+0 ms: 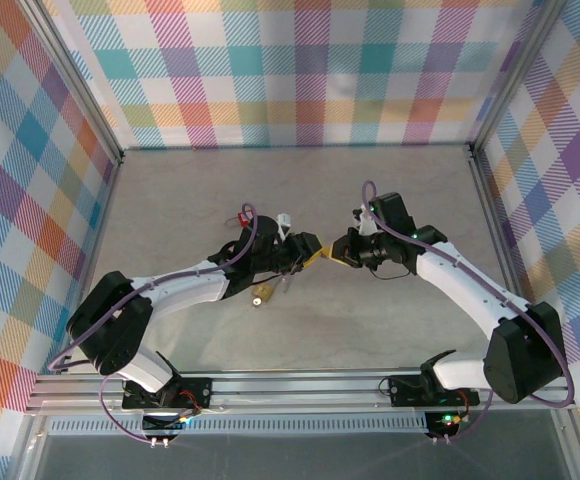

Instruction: Unlock with the key

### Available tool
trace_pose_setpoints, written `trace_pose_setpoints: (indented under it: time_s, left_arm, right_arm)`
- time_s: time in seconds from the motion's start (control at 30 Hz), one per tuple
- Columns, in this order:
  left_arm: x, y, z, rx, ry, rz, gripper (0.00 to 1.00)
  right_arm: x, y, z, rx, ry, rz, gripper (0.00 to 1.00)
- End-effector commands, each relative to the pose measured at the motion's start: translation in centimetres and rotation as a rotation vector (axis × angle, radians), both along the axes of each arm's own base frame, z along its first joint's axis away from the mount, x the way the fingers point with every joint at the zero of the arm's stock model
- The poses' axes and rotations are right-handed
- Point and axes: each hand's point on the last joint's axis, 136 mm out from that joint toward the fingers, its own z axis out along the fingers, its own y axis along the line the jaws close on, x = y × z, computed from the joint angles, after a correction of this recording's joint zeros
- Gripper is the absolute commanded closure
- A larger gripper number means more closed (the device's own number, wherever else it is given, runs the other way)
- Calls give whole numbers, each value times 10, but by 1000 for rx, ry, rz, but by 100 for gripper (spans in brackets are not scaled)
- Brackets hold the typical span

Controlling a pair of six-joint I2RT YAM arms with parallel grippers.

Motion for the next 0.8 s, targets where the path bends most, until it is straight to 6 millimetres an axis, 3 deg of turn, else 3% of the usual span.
trace_pose_setpoints:
  time_s: [0.0, 0.17, 0.23, 0.43, 0.47, 0.53, 0.63, 0.77]
  left_arm:
    - [2, -4, 2, 15, -29, -13, 75]
    - [2, -2, -1, 51, -30, -19, 90]
    - [2, -3, -1, 53, -29, -23, 100]
    - [2, -5, 3, 60, -44, -38, 100]
    - [1, -4, 4, 64, -46, -40, 100]
    - [0, -2, 6, 77, -59, -41, 100]
    - [4, 1, 17, 41, -99, -17, 100]
    - [9, -2, 41, -89, -163, 17, 100]
  right_arm:
    - [0, 8, 20, 45, -49, 39, 100]
    - [-3, 8, 21, 40, -54, 49, 100]
    - [-3, 9, 23, 50, -54, 54, 100]
    - [-3, 10, 31, 71, -73, 67, 99]
    - [-2, 9, 33, 76, -78, 67, 94]
    - [0, 7, 40, 101, -100, 69, 70]
    - [4, 2, 52, 184, -126, 49, 43]
    - [8, 9, 75, 433, -154, 48, 31]
